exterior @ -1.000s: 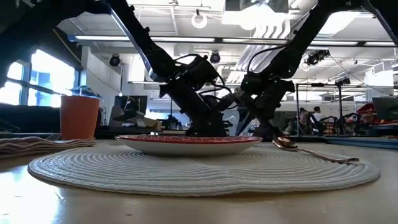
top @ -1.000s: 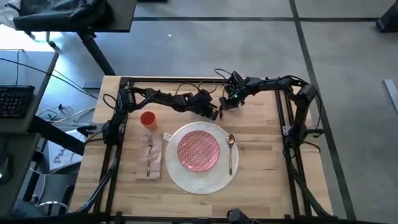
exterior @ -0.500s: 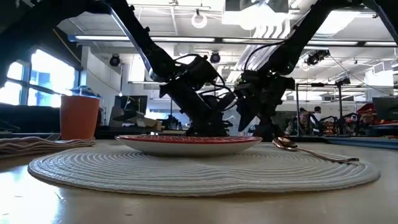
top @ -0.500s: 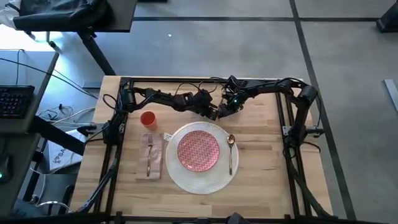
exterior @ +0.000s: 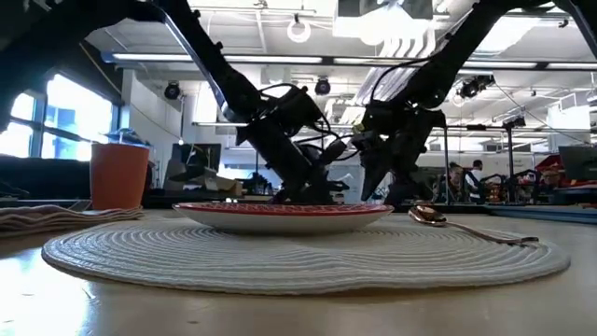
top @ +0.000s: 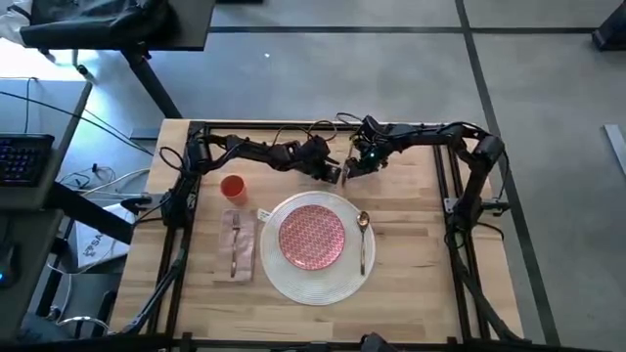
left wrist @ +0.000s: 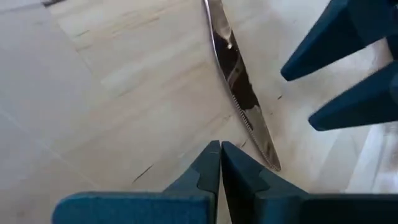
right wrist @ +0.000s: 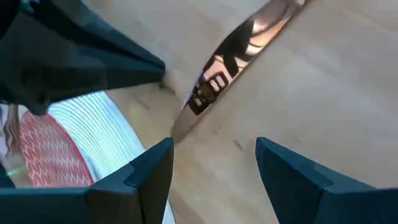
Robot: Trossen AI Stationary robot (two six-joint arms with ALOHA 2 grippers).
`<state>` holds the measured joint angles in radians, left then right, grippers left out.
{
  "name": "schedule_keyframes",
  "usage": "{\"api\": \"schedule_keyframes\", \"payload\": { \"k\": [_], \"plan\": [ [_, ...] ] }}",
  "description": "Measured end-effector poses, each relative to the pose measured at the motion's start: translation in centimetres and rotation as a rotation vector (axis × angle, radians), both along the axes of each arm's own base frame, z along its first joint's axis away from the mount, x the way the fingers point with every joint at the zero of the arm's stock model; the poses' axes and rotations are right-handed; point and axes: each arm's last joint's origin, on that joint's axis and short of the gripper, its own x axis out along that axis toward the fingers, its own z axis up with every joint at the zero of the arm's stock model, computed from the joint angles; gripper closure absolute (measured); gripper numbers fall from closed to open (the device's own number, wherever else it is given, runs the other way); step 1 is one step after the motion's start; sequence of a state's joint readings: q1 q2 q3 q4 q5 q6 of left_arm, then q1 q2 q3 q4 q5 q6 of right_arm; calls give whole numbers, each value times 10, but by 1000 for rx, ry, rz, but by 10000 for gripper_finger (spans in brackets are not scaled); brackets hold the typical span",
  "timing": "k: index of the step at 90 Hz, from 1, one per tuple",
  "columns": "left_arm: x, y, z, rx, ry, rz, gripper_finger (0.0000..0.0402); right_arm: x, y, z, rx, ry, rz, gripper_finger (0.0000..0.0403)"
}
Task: Set table place
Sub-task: Put the table knife beside the gold fork
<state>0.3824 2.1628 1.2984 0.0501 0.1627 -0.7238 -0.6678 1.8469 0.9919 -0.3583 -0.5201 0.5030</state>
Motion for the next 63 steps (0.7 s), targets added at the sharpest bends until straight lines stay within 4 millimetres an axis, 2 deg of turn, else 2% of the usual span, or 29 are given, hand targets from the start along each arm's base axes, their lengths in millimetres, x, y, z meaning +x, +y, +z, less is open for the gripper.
{"api": "schedule_keyframes", "payload": {
  "k": [30, 63],
  "plan": [
    [2, -3, -2, 28, 5, -18, 402, -15, 9, -25, 93, -102, -134, 194],
    [5, -5, -4, 46, -9, 22, 402, -8, 8, -24, 118, -178, -218, 194]
  ]
}}
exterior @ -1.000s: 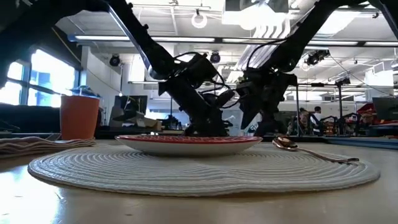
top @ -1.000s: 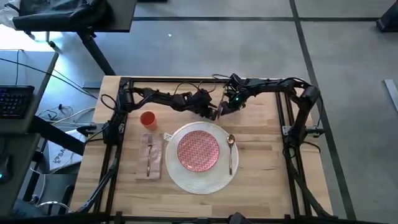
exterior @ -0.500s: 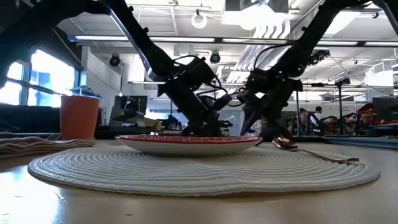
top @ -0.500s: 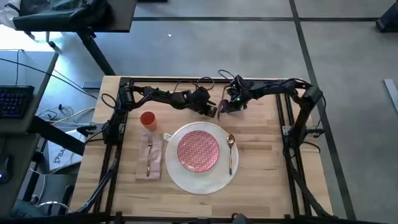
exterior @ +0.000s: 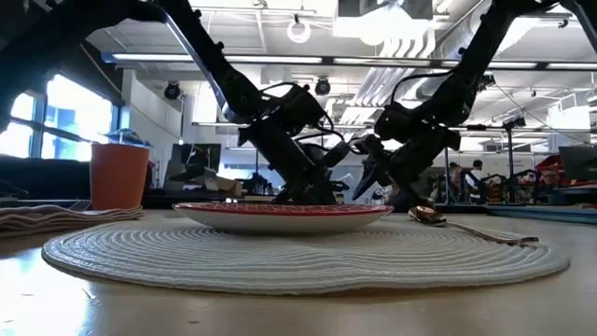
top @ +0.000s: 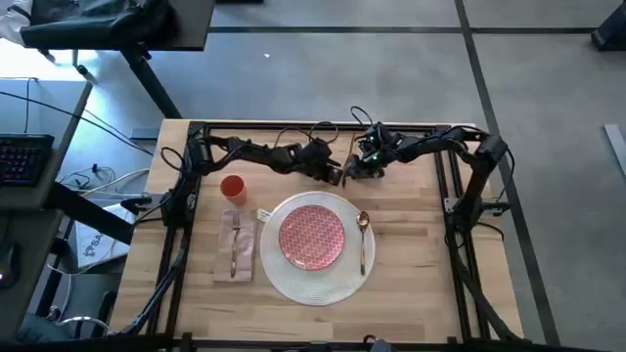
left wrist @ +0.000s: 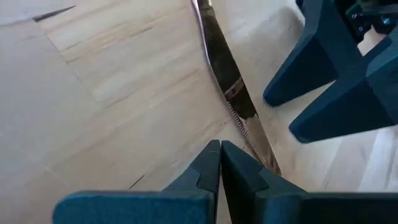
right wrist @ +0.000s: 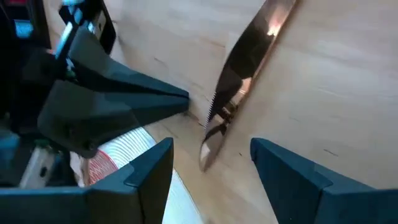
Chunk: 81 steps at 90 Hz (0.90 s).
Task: Set table place
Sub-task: Put the table knife beside the gold fork
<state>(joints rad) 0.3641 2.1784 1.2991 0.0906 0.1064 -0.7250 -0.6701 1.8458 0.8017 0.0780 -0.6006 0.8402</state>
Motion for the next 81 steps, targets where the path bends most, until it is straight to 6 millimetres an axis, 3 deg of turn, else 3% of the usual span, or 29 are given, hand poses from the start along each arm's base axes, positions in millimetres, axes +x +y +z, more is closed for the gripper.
{"api": "schedule_keyframes", "payload": {
  "k": [35, 62, 81],
  "plan": [
    [2, -4, 1, 0, -13, 5, 402, -1, 1, 10, -34, -7, -1, 194],
    [13, -8, 10, -7, -86, -53, 402, -20, -2, 39, -102, 44, -52, 194],
    [15, -7, 13, 10, -73, 0, 402, -31, -6, 38, -105, 102, -69, 194]
  ]
}}
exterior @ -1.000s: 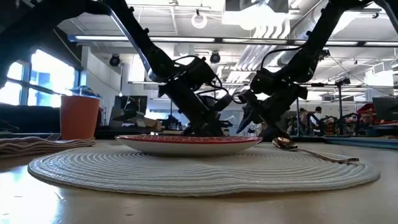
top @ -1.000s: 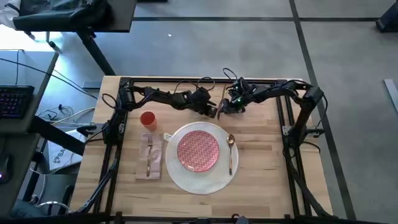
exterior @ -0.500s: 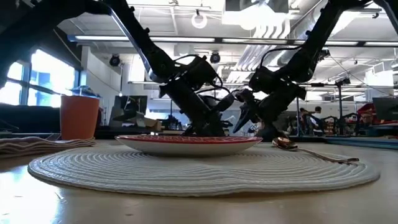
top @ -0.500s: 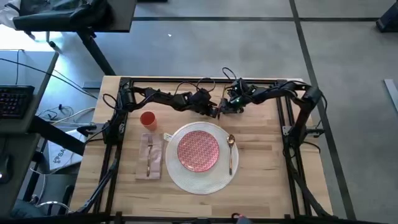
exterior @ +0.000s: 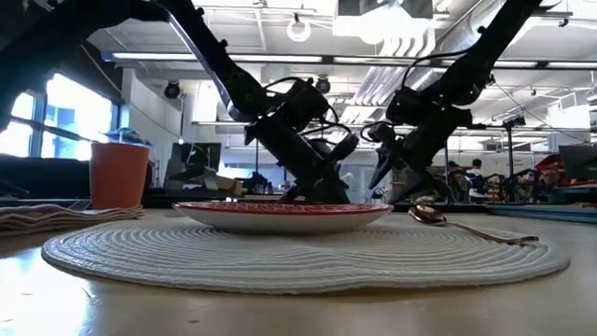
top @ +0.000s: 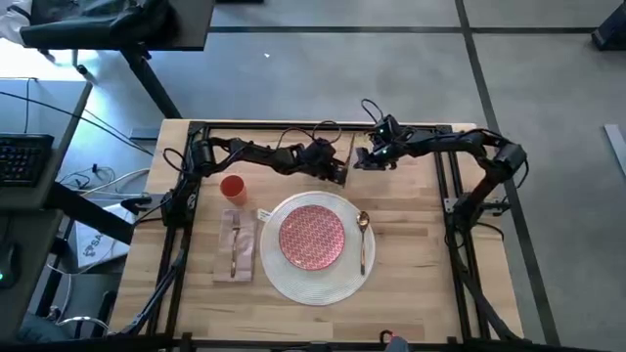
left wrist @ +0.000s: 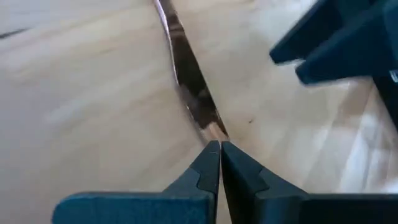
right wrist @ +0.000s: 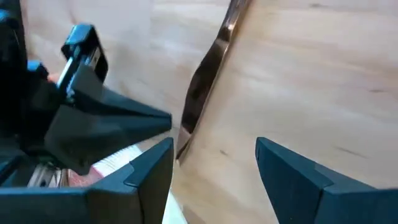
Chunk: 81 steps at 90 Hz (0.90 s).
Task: Set table place
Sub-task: Put the table knife beside the gold fork
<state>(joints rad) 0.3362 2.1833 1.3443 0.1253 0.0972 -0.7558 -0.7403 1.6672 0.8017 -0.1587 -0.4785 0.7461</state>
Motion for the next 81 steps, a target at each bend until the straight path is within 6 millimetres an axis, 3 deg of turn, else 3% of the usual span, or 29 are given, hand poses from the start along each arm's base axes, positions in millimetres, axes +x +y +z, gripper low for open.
{"api": "schedule_keyframes", "payload": {
  "k": [31, 44, 55, 69, 74, 81],
  "plan": [
    [29, -4, -7, 58, 197, -2, 402, -9, 18, 5, 28, 95, 122, 194],
    [41, -10, -5, 50, 182, -34, 402, -20, 28, 17, 3, 148, 219, 194],
    [49, -26, -2, 3, 144, -121, 402, -27, 34, 24, -17, 159, 296, 194],
    [54, -41, 15, -47, 122, -195, 402, -28, 35, 23, -40, 162, 348, 194],
    [54, -39, 34, -24, 104, -171, 402, -26, 34, 22, -55, 153, 353, 194],
    [51, -32, 45, -5, 123, -123, 402, -23, 31, 18, -71, 140, 355, 194]
  ]
}}
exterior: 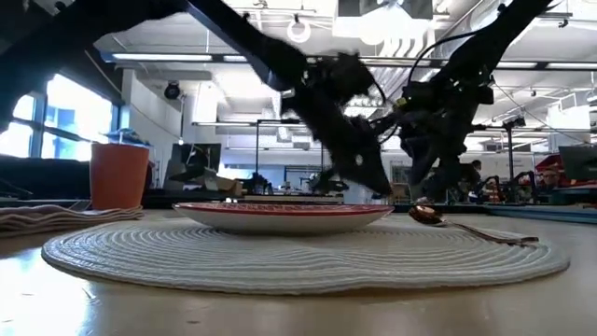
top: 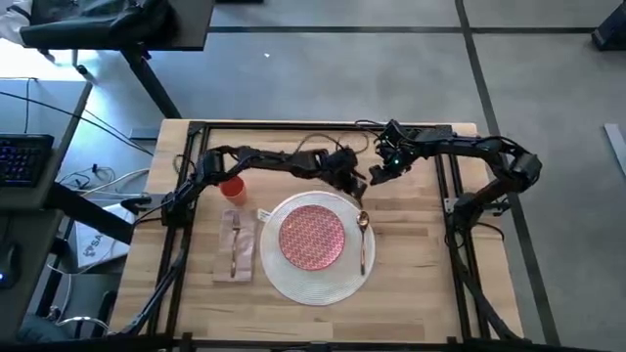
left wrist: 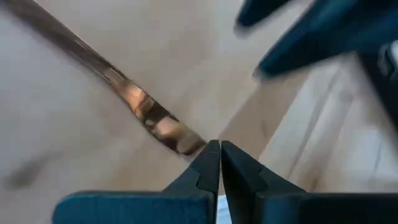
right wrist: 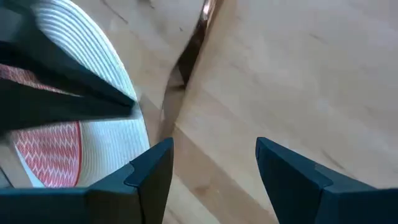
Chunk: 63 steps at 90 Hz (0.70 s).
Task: Set table place
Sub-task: Put the table knife beside the gold fork
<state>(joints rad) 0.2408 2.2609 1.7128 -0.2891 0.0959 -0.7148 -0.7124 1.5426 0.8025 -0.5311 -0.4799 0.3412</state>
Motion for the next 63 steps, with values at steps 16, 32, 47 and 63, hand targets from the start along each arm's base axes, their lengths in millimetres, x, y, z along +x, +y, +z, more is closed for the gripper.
{"api": "schedule_keyframes", "payload": {
  "k": [16, 32, 47, 63],
  "plan": [
    [-12, 14, -30, -53, 116, 46, 401, 11, -8, -20, 21, -24, -7, 194],
    [-10, 17, -42, -91, 90, 34, 402, 20, -13, -44, 94, -40, -10, 194],
    [-3, 16, -56, -122, 39, 22, 402, 27, -15, -51, 117, -92, -5, 194],
    [2, 11, -70, -155, 18, 17, 401, 32, -14, -52, 120, -118, -12, 194]
  ]
}}
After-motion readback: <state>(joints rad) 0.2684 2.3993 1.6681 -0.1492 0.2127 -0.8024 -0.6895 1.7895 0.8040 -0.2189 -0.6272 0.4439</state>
